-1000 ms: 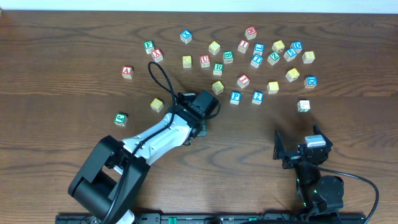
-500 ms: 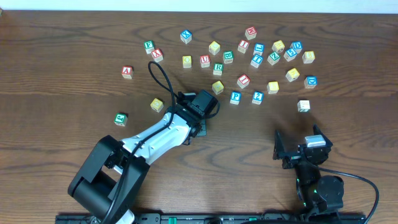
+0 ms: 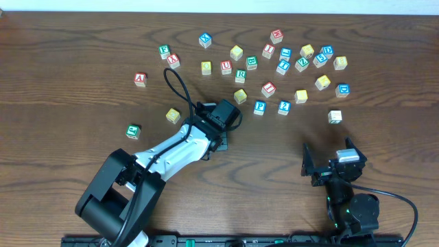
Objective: Spell out NEURIPS
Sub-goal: 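Lower the red U block to the right of the E block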
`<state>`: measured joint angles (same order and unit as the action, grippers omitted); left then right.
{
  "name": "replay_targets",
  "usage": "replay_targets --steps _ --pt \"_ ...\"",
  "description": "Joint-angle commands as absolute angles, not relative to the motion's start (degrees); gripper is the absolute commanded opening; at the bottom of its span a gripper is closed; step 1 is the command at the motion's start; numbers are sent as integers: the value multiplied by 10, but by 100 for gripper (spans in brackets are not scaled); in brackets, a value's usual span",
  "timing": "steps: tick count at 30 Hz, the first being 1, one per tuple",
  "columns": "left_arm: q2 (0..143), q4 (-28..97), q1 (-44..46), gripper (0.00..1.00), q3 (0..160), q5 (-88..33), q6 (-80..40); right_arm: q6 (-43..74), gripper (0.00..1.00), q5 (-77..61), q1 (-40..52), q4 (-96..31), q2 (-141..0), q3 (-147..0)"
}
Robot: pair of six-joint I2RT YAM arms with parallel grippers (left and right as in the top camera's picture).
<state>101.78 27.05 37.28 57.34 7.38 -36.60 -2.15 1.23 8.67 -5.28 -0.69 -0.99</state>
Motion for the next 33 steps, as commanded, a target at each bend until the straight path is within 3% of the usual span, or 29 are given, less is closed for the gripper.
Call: replay_targets --steps 1,14,16,33 --pt "1027 276 370 34 559 62 -359 -29 99 13 81 -54 -4 -8" --pt "1027 271 370 35 559 62 -359 -29 99 13 81 -54 -4 -8" --pt "1027 268 370 46 559 62 -358 -29 99 13 81 -54 -4 -8" --pt "1027 265 370 45 560 63 -358 -29 99 13 81 -54 -4 -8"
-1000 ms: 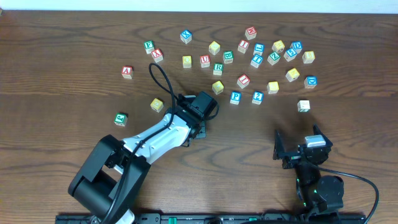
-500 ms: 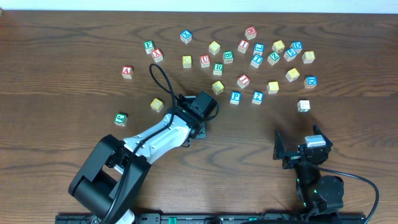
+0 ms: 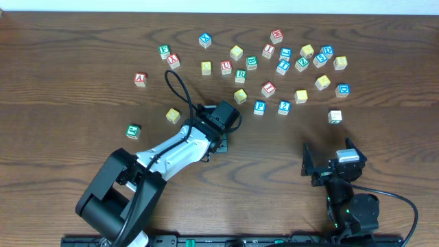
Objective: Spell out NEURIPS
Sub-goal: 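Lower the red U block to the right of the E block, then open the left gripper and lift away from the U block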
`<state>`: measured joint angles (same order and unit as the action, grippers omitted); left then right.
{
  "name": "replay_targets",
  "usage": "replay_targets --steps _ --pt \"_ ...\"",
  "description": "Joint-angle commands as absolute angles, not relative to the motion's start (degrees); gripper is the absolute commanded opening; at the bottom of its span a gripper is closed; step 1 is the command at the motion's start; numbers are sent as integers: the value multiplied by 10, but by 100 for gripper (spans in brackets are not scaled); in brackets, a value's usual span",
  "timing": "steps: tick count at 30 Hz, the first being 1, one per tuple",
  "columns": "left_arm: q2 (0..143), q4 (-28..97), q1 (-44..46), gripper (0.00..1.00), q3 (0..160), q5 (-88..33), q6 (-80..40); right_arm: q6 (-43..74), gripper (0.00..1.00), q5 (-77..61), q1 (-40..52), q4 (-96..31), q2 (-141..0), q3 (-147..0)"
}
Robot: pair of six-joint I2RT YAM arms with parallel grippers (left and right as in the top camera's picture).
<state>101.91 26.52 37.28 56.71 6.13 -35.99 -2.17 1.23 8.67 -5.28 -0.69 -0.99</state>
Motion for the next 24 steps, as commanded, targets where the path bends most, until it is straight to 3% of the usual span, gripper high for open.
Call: replay_targets --steps 1,24 --pt "1027 265 370 45 560 63 -358 -29 99 13 81 -54 -4 -8" --pt "991 269 370 45 563 82 -356 -29 99 13 81 -54 -4 -8"
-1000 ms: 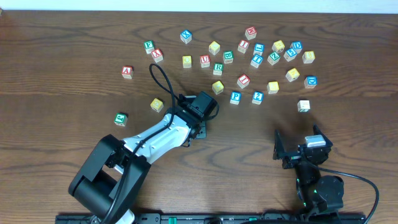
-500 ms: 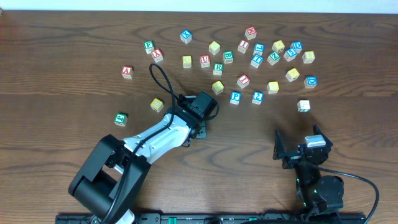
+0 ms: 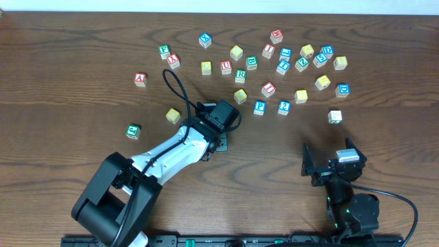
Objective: Spell out NEURIPS
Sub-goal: 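Open the left gripper and lift away from the U block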
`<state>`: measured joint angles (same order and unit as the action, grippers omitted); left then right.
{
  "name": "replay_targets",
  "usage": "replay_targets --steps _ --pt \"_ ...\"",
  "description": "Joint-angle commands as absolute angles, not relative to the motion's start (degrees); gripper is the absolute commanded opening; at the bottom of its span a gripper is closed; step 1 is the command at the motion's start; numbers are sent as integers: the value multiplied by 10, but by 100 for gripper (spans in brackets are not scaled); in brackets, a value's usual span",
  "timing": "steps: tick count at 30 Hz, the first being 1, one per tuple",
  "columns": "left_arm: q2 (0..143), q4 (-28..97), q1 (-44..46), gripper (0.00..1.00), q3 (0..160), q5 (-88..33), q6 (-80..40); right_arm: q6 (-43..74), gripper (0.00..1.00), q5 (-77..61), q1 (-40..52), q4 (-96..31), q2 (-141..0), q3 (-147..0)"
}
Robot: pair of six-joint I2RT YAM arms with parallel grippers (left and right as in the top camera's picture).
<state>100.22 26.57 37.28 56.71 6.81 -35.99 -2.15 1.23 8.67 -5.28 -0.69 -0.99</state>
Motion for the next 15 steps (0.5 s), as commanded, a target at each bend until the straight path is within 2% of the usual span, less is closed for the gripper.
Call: replay_targets --steps 1,15 --pt "991 269 370 46 563 82 -356 -29 99 13 81 -54 -4 -8" --pt "976 303 370 45 585 97 -356 -29 99 13 81 -54 -4 -8"
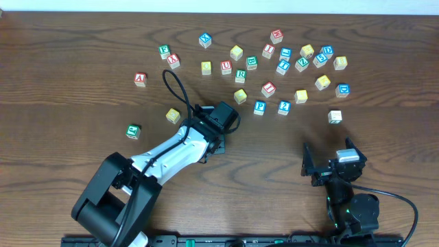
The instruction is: Spell out NEURIPS
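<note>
Lettered wooden blocks lie scattered across the far half of the table. Among them are a red N (173,60), a U (226,66), a green R (240,75), a red I (268,89) and a blue P (259,107). My left gripper (218,122) reaches to the table's middle, just right of a yellow block (173,115) and below another yellow block (240,95). Its fingers are hidden under the wrist. My right gripper (309,163) rests folded at the near right, away from every block. No row of letters stands anywhere.
A green block (133,130) and a red A block (140,79) lie apart on the left. A white block (335,116) sits alone at the right. The left arm's black cable (180,86) loops over the table near the N.
The left wrist has shifted a hair's breadth at most. No block has moved, and the right arm is as it was.
At every earlier moment my left gripper hovered in the table's middle beside the yellow block, shifting only slightly while its shoulder links changed pose a little. The blocks kept their places and the right arm stayed folded.
</note>
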`<state>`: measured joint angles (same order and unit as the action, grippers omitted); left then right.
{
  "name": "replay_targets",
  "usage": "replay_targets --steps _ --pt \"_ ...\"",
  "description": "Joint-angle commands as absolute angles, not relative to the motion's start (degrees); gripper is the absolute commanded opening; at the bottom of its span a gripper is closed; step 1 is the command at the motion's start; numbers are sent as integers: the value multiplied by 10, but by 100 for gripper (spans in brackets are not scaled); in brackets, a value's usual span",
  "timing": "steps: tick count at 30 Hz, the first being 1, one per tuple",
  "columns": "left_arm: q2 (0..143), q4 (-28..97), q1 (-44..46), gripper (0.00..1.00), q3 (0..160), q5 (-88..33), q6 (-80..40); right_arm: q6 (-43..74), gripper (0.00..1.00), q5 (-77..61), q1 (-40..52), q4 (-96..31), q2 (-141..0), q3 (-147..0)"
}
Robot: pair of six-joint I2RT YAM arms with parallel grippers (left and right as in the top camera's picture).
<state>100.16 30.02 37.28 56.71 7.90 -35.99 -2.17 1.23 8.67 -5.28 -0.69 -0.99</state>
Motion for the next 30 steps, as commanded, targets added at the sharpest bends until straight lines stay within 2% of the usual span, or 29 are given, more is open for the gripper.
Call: replay_targets --steps 1,30 --pt "971 303 370 45 585 98 -355 -29 99 13 81 -54 -4 -8" --pt "739 329 370 46 598 95 -268 -29 99 13 81 -54 -4 -8"
